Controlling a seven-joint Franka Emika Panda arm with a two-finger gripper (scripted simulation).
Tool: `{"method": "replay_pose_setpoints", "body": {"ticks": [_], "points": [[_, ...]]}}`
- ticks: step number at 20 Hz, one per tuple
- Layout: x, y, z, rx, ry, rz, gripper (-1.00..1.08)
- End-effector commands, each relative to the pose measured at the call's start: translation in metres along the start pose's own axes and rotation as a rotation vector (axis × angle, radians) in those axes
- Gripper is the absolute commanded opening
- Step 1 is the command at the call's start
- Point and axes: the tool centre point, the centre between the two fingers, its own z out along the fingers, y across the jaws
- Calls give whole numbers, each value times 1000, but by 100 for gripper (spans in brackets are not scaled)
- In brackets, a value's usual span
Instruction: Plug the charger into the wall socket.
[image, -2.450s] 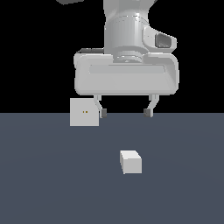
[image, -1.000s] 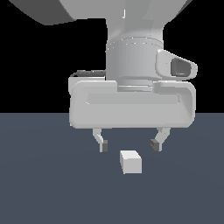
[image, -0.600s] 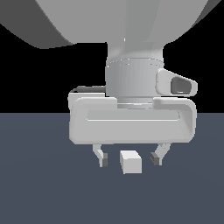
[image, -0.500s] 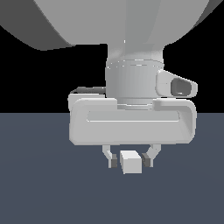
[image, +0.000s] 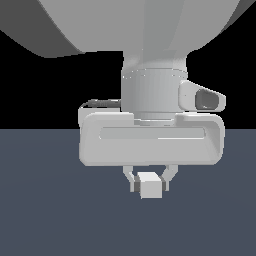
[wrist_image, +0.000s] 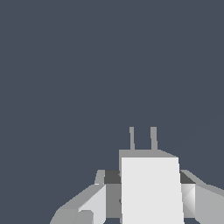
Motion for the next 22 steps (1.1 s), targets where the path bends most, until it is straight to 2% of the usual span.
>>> {"method": "replay_pose_setpoints", "body": {"ticks": [1,10,22], "points": [[0,0,0,0,0,0,-100],[25,-19,-12,2,0,-14,-100],[104,-81,-50,9,0,-60,-100]]}}
